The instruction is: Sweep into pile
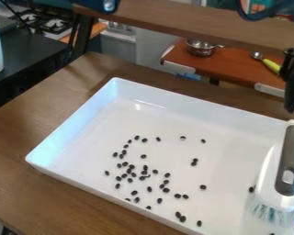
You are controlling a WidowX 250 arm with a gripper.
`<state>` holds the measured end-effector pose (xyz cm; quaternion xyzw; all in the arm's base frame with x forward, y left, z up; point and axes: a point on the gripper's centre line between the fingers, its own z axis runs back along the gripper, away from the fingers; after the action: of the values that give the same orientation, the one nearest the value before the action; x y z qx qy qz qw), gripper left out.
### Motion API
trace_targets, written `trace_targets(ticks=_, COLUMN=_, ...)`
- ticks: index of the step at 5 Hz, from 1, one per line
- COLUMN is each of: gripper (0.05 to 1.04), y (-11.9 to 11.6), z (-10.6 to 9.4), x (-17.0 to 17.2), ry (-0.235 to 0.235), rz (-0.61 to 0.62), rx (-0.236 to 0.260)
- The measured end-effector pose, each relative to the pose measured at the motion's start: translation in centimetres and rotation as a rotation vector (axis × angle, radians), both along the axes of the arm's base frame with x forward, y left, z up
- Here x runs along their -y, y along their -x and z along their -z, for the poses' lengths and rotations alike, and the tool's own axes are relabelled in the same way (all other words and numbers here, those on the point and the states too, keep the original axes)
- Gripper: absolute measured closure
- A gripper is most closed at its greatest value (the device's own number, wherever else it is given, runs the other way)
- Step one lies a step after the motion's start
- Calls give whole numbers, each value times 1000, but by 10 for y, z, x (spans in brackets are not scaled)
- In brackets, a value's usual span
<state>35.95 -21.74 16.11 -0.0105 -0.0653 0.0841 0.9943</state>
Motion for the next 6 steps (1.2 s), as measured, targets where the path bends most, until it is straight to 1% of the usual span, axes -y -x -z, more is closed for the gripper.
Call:
trace_targets(ticks=1, gripper=83, y=-1, z=19, x=0, ry=-26, rz=0, rx=-40)
trace_targets(ticks=2, gripper=83, y=-4, z=14, x=-2, ry=-27, rz=14, rx=-36)
trace_targets(ticks=3, gripper=83, y=-11, z=17, x=-11, ry=-24, rz=-1, rx=-44)
trace_targets(ticks=4, gripper=83, y=-12, z=31, x=-12, ry=-21, rz=-6, rx=-43)
trace_targets(ticks=5, gripper=83, y=-9, z=46, x=-12, ry=-14, rz=-25, rx=-54)
trace_targets(ticks=6, gripper=83, y=-6, z=56, x=-9, ry=11, rz=-44, rx=-66)
